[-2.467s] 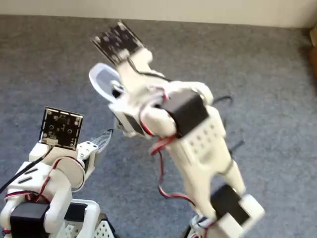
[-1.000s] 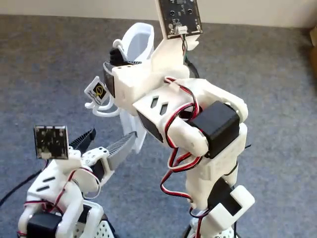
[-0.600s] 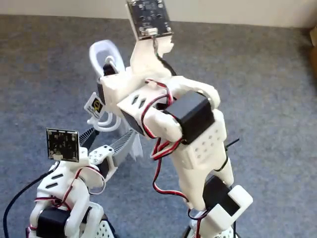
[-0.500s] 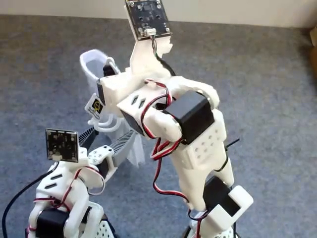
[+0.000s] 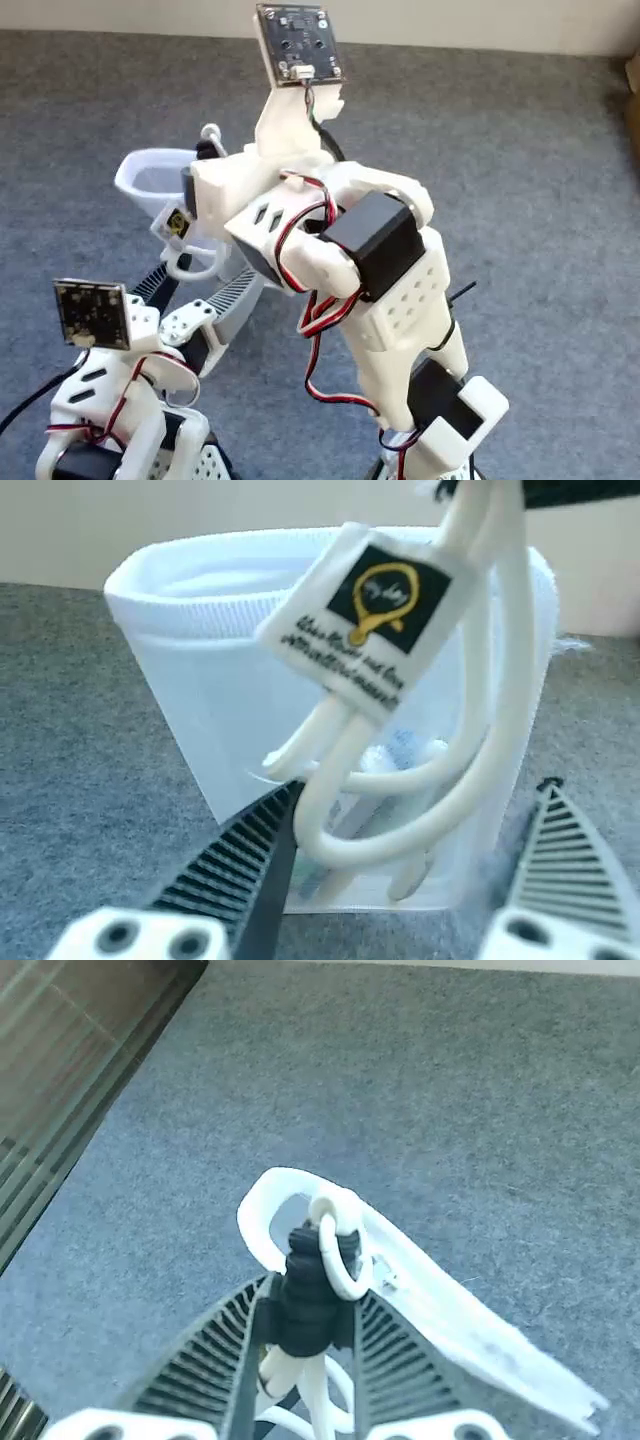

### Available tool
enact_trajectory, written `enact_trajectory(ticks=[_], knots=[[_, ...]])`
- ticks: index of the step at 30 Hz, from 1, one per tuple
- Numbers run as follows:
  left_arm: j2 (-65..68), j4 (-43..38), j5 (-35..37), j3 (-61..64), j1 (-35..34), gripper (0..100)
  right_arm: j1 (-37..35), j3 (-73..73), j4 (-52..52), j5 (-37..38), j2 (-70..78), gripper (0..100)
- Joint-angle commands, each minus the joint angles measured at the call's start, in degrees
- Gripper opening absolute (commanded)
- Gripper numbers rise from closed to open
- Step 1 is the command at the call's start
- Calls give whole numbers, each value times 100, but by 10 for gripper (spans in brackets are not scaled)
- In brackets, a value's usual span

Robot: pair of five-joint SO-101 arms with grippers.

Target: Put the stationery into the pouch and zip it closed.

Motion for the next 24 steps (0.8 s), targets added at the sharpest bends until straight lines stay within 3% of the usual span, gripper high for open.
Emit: enact_trajectory(ticks=[1,6,12,15,18,24], knots=[[-57,26,475,-400,-101,328,-295,-22,48,-88,-66,5],[-57,70,615,-391,-286,328,-382,-66,48,-53,-101,5],[-66,70,404,-382,-1499,327,4,-57,48,-26,-189,5],[-57,70,-123,-330,-1807,324,189,4,75,774,-374,5],[-48,-167,-132,-48,-1815,323,189,418,75,1530,-629,5],[-57,-730,-123,295,-1859,323,-154,1604,66,1618,-1200,5]])
